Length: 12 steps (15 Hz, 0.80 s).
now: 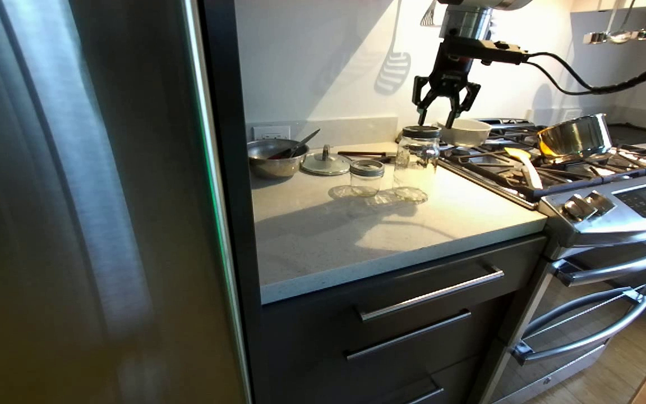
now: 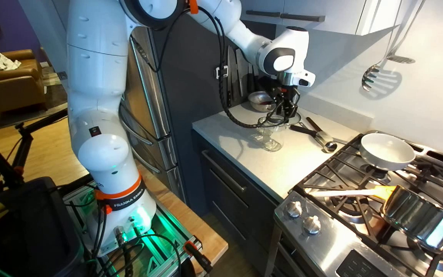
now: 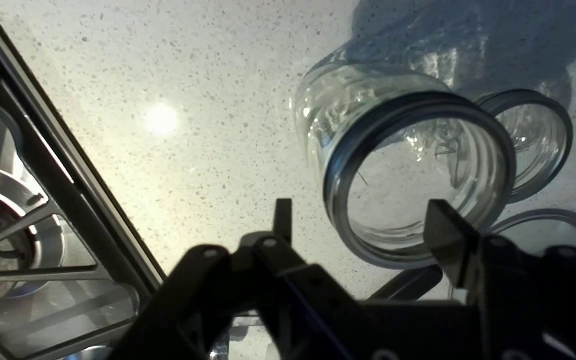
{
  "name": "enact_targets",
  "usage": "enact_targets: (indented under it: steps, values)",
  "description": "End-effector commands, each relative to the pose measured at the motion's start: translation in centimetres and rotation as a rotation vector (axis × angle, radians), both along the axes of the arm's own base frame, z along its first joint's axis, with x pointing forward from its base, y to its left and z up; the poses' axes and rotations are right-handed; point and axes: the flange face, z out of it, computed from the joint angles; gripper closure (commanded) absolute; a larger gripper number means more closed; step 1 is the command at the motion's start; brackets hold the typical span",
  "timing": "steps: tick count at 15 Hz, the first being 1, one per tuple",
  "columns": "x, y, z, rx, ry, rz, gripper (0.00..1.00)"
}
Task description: Remove the lids from the big and small jug
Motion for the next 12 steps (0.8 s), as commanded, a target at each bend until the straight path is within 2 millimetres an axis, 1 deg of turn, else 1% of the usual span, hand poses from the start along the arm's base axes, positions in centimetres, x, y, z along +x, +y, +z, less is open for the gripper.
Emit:
enact_targets:
  steps: [1, 3, 4, 6, 8, 9, 12]
  values:
    - [0.23, 0.05, -0.42, 0.034, 0.033, 0.015, 0.64]
    - [0.08, 0.15, -0.63, 0.039, 0.057, 0.019, 0.78]
    - [0.03, 0.18, -0.73, 0.041, 0.068, 0.02, 0.87]
    - [-0.06, 0.22, -0.8, 0.045, 0.084, 0.021, 0.96]
    - [0.06, 0.22, -0.61, 0.043, 0.085, 0.022, 1.0]
    - [0.05, 0.27, -0.55, 0.043, 0.088, 0.023, 0.98]
    - [0.17, 0.32, -0.3, 0.038, 0.085, 0.025, 0.98]
